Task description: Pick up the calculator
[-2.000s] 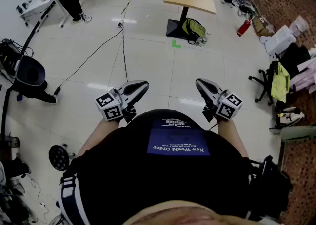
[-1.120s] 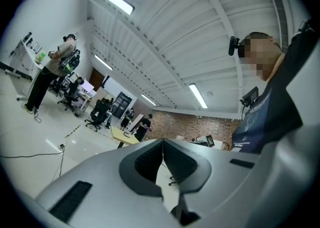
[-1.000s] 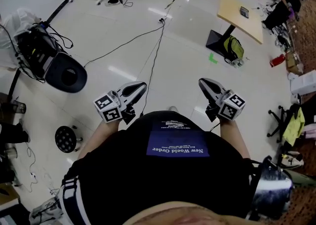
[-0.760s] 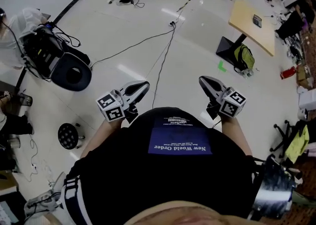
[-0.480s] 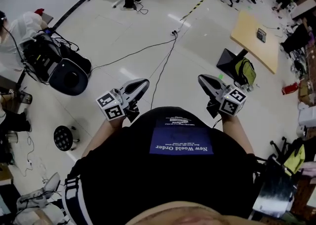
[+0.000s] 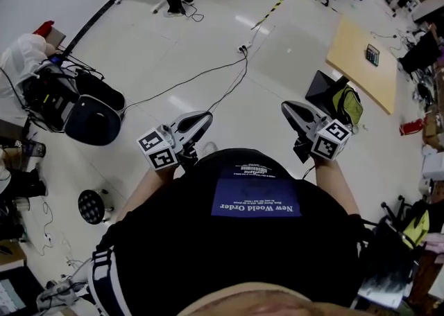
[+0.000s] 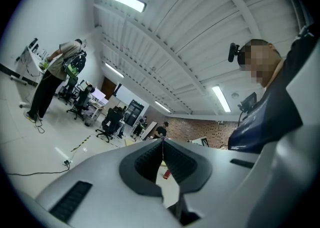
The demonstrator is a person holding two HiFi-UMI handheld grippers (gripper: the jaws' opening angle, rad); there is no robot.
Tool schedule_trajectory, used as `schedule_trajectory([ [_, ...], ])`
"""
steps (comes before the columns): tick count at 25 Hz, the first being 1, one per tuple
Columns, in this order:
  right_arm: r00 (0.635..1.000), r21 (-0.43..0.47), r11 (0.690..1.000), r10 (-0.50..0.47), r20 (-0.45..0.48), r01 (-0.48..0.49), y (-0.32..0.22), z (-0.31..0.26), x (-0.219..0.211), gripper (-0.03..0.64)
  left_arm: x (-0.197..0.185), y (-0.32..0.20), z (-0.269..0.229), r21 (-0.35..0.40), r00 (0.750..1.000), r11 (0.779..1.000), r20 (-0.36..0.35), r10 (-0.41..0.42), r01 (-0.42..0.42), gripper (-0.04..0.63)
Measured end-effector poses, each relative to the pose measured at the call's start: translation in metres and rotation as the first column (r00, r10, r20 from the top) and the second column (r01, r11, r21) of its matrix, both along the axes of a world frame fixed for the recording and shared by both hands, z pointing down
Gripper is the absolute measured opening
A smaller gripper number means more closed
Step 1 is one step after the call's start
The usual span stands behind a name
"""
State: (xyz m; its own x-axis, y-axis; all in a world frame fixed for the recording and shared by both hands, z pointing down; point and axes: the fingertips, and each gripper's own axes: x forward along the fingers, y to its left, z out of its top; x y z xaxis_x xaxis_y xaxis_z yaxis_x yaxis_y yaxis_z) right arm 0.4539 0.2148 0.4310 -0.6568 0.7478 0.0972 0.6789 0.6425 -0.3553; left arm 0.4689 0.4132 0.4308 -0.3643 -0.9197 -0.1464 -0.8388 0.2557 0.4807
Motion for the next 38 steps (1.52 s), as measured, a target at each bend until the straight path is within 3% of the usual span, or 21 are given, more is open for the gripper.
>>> schedule_trajectory([
  [4, 1.0, 0.029, 0.999, 0.027, 0.01, -0.027, 0.013, 0.007, -0.054, -0.014, -0.062, 0.011, 0.014, 0.006, 0.999, 0.999, -0.004, 0.041, -0.041, 0.006],
  [13, 0.98, 0.034, 0.98, 0.196, 0.04, -0.197, 0.048, 0.001, -0.222, -0.014, -0.257, 0.059, 0.004, -0.05, 0.983, 0.985, 0.063, 0.171, -0.168, 0.006],
  [18, 0.965, 0.062, 0.964, 0.255, 0.059, -0.258, 0.053, 0.0, -0.293, -0.014, -0.348, 0.055, -0.004, -0.039, 0.973, 0.976, 0.075, 0.218, -0.216, 0.006],
  [27, 0.967, 0.059, 0.967, 0.246, 0.066, -0.25, 0.004, 0.001, -0.411, -0.015, -0.47, -0.009, -0.004, -0.048, 0.963, 0.966, 0.083, 0.257, -0.254, 0.006],
  [32, 0.979, 0.053, 0.981, 0.182, 0.091, -0.187, -0.066, -0.006, -0.495, -0.014, -0.543, -0.078, -0.017, -0.064, 0.977, 0.979, 0.086, 0.198, -0.192, 0.006],
  [38, 0.988, 0.033, 0.993, 0.111, 0.106, -0.115, -0.144, -0.005, -0.566, -0.015, -0.591, -0.153, -0.026, -0.09, 0.986, 0.987, 0.085, 0.142, -0.134, 0.006],
])
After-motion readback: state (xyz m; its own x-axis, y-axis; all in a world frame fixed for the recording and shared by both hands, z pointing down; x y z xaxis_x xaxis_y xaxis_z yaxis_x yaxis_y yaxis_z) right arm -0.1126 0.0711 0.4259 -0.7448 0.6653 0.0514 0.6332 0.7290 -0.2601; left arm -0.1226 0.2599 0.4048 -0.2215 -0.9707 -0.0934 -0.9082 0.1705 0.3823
